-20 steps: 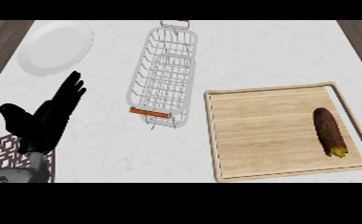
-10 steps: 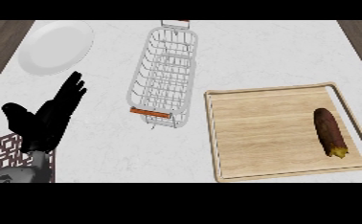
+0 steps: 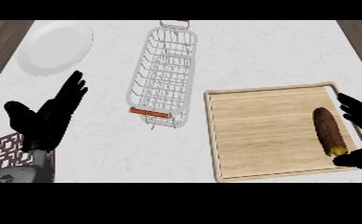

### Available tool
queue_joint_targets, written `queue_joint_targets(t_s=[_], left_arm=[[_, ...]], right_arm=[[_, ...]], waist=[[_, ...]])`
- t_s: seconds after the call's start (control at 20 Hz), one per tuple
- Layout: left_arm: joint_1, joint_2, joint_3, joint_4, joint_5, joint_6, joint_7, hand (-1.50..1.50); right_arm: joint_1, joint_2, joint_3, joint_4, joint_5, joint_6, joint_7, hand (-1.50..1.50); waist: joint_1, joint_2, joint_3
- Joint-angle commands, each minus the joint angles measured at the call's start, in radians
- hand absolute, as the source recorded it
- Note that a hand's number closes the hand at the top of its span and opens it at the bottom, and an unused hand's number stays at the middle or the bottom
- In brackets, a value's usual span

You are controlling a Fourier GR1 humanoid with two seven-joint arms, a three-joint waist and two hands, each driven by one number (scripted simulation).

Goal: Pick the sweet potato from the tray and place it in the tiered basket

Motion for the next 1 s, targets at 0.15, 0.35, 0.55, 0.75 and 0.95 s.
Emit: queue_joint_targets(t_s=[0.15, 0.35, 0.55, 0.75, 0.95], left_arm=[[-0.061, -0.028, 0.038, 0.039, -0.015, -0.008, 0.023, 0.0], [0.027, -0.012, 0.08, -0.042, -0.005, -0.066, 0.014, 0.0], [0.003, -0.075, 0.024, -0.035, -0.07, -0.026, 0.024, 0.0], [0.019, -0.072, 0.031, -0.018, -0.068, -0.035, 0.02, 0.0], [0.02, -0.045, 0.072, -0.023, -0.063, -0.056, 0.012, 0.0]], right_arm=[[-0.022, 0.114, 0.026, 0.055, 0.198, -0.103, -0.058, -1.5], [-0.004, 0.116, -0.019, 0.064, 0.241, -0.062, -0.101, -1.5], [-0.039, 0.132, 0.01, 0.158, 0.271, 0.006, -0.139, -1.5], [-0.08, 0.107, 0.013, 0.224, 0.213, 0.13, -0.166, 1.5], [-0.021, 0.143, 0.075, 0.11, 0.343, 0.061, -0.214, 1.5]], waist=[[-0.001, 0.0, 0.0], [0.0, -0.001, 0.0], [0.002, 0.0, 0.0], [0.006, 0.001, 0.0], [-0.001, 0.0, 0.0]])
